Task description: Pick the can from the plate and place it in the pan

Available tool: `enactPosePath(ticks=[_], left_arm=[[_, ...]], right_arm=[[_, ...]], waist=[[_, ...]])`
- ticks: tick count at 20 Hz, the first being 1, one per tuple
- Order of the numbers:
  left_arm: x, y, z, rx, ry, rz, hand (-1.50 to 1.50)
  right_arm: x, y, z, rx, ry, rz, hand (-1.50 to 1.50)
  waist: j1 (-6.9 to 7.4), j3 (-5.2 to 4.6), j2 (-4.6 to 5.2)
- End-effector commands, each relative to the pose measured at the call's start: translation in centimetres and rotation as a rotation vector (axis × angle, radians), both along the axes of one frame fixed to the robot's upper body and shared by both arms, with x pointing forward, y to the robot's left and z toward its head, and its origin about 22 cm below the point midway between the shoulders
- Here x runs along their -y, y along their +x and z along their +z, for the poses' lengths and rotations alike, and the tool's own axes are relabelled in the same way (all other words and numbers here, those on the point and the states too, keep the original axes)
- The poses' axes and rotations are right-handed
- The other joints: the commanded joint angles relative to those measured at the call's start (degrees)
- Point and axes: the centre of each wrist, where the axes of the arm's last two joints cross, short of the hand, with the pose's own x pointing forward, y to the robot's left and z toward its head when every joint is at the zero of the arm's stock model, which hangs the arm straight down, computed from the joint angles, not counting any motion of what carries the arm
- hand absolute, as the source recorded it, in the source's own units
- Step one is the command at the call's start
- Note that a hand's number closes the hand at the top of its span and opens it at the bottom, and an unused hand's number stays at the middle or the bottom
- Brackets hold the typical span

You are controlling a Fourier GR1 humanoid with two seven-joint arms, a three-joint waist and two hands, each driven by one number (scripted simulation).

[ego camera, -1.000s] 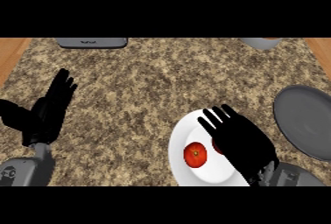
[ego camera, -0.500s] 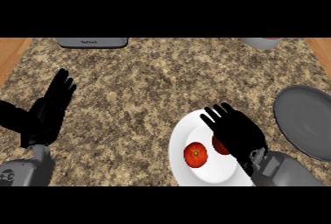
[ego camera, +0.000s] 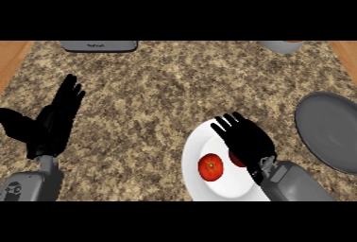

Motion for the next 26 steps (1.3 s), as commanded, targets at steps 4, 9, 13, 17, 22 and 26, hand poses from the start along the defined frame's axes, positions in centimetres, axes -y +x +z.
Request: enactPosePath(ticks=[4, 9, 13, 17, 22, 26], left_arm=[[0.8, -0.1, -1.0, 0.000, -0.009, -0.011, 0.00], [-1.5, 0.3, 0.4, 0.007, 0.005, 0.003, 0.00], [0.0, 0.6, 0.1, 0.005, -0.006, 0.010, 0.00], [-0.6, -0.3, -1.5, -0.030, 0.000, -0.005, 0.00], [1.2, 0.6, 1.0, -0.002, -0.007, 0.002, 0.00], [-0.4, -0.6, 0.1, -0.012, 0.011, 0.017, 0.00]], right_arm=[[-1.3, 1.0, -2.1, -0.055, -0.014, -0.003, -1.50], [-0.9, 2.3, -2.4, -0.032, 0.036, 0.113, 1.50], [0.5, 2.3, -5.3, -0.015, 0.073, 0.131, 1.50], [0.0, 2.6, -3.6, -0.026, 0.109, 0.101, 1.50], [2.0, 0.5, -0.4, 0.118, 0.187, 0.124, 1.50], [2.4, -1.9, -0.5, 0.209, 0.280, -0.149, 1.50]], waist=[[-0.02, 0.00, -0.01], [0.05, 0.00, 0.00], [0.01, 0.01, 0.04], [-0.08, 0.00, -0.02], [-0.60, 0.01, -0.16], [-1.60, 0.00, -0.52]])
